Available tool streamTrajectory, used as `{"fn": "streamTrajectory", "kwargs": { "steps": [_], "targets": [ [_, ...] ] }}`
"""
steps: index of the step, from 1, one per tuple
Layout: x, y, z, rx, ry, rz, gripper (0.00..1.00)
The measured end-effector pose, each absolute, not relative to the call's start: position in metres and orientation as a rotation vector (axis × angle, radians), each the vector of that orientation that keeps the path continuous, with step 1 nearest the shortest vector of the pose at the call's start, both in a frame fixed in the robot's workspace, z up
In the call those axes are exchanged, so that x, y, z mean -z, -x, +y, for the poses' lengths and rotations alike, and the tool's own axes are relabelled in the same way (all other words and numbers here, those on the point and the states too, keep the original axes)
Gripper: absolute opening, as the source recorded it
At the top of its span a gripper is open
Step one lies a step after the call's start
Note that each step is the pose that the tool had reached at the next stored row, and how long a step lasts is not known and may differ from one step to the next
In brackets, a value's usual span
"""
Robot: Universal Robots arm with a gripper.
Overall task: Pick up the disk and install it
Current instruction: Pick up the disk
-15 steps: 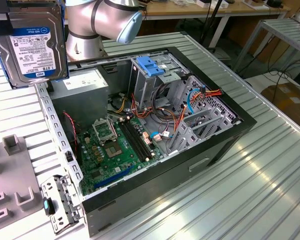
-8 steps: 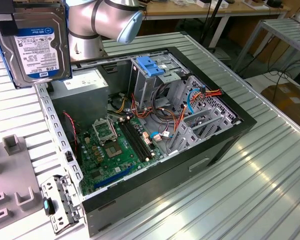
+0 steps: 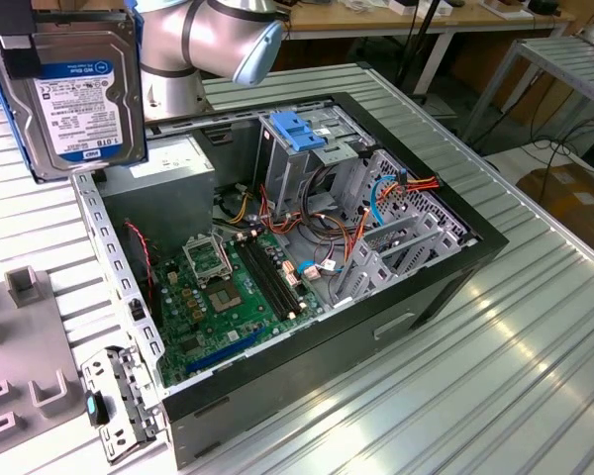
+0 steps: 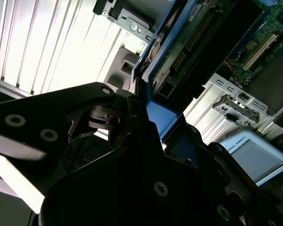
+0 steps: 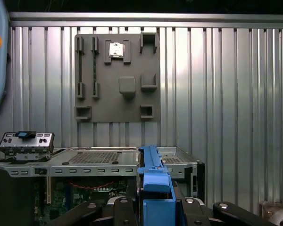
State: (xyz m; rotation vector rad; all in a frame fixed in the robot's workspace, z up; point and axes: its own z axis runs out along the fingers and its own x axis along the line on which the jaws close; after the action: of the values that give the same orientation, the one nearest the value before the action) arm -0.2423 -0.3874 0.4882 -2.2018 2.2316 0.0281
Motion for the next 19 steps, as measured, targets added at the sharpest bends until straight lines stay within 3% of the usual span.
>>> {"fn": "streamTrajectory", "kwargs": {
  "steps": [19],
  "targets": [
    [-0.488, 0.207, -0.389, -0.024, 2.198, 2.238, 0.37]
  ]
}}
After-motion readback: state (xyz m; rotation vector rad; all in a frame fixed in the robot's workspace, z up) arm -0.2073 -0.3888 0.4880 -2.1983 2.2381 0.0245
